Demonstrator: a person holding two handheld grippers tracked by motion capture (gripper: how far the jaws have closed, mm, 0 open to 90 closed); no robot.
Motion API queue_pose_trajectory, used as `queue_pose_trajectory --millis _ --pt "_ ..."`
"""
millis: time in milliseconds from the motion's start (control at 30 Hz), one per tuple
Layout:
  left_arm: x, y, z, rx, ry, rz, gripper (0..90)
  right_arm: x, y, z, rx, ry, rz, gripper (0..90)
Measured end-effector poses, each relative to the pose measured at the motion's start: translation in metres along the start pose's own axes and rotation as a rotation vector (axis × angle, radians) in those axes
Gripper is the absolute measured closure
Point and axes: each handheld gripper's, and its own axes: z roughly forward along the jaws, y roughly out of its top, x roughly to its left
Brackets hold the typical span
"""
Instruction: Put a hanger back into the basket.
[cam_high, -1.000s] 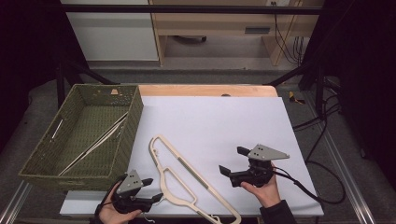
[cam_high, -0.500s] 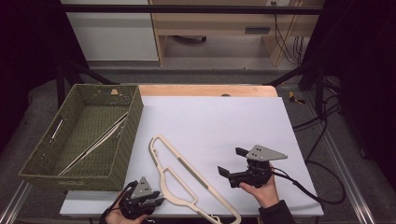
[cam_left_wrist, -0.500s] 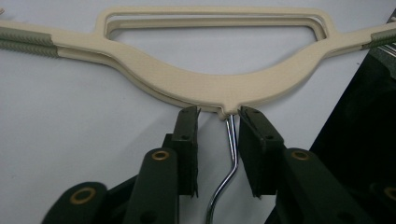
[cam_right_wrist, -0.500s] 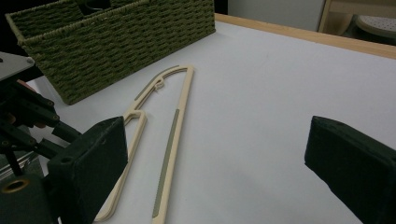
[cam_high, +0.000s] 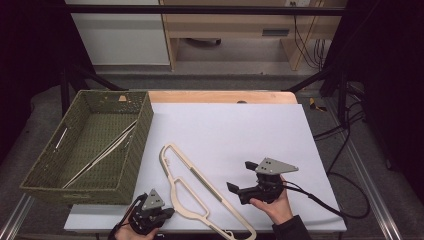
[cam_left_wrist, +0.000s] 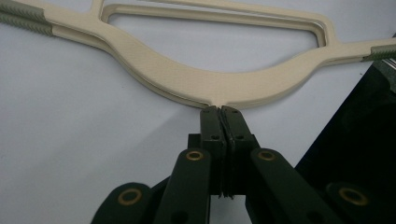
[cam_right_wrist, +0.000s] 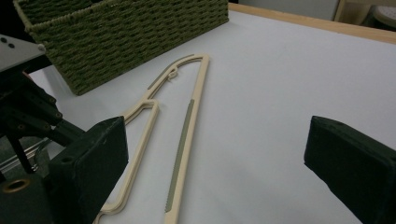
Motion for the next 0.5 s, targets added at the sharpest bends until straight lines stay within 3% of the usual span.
queue_pose_trajectory --millis 267,500 --pt "0.001 0.002 -0.002 0.007 -0.009 -0.004 88.3 0.009 -0.002 0.01 0.025 0.024 -0.015 7.0" --pt "0.0 0.008 -0.011 -0.018 -0.017 -0.015 88.4 0.019 -0.003 0.019 0.031 0.058 -0.015 8.2"
